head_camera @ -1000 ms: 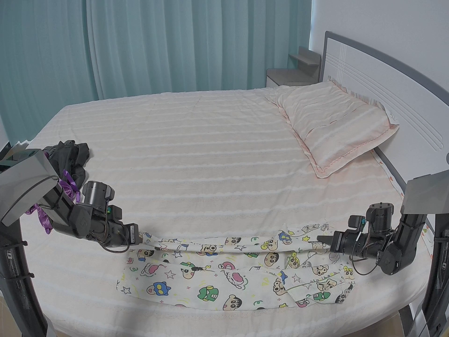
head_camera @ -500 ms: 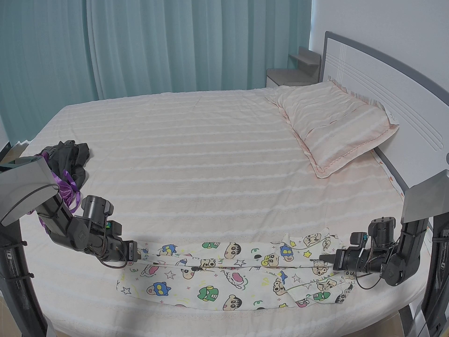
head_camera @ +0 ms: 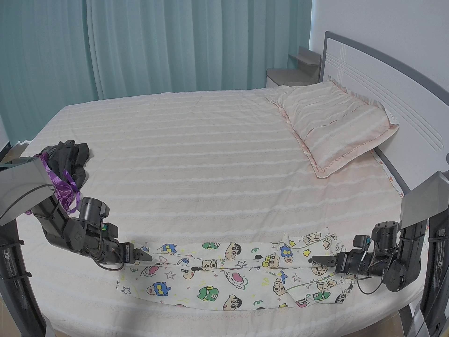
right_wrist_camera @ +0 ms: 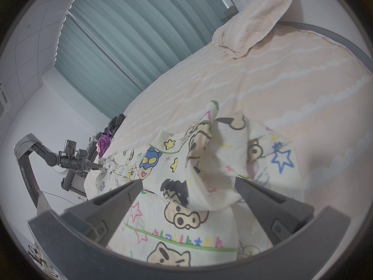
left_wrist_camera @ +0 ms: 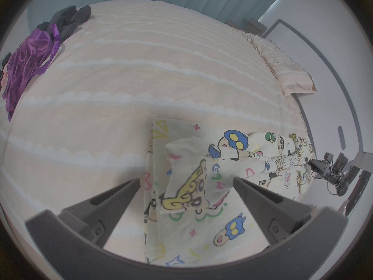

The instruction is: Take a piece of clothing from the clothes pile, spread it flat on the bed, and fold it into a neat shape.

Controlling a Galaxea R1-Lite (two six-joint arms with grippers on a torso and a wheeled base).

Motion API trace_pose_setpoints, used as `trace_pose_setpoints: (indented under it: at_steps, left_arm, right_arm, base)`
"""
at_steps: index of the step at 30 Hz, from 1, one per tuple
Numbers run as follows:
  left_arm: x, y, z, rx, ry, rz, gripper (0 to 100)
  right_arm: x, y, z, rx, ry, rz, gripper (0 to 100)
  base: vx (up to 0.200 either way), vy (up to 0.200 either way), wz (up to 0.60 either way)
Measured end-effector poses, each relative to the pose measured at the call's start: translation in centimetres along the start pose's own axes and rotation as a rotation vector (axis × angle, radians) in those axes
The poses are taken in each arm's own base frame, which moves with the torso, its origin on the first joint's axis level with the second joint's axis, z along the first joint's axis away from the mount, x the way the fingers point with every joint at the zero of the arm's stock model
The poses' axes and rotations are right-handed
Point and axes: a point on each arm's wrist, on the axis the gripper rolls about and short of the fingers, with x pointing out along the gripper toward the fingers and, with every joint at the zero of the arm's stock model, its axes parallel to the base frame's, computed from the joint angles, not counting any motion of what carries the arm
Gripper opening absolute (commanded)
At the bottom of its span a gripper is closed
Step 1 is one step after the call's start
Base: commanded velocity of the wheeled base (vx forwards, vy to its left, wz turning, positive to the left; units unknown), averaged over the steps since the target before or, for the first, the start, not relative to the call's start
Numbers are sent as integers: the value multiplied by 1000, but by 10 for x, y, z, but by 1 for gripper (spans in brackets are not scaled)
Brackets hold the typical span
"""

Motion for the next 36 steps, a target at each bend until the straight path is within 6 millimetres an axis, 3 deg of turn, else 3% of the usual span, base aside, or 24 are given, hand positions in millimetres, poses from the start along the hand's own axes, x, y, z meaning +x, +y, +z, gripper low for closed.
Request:
trace_pose_setpoints:
  at_steps: [12, 22, 36]
  left_arm:
    - [-57, 25, -9, -182, -78, -165, 100]
    - [-99, 16, -22, -535, -72, -421, 100]
    - [-107, 2, -28, -515, -70, -482, 100]
  right_arm:
    - [-30, -7, 2, 66, -50, -59, 100]
    - [-19, -2, 3, 142, -80, -109, 100]
    - [-5, -3, 9, 126, -107, -106, 100]
  base:
    - [0, 0, 0]
    - [0, 0, 0]
    - [0, 0, 0]
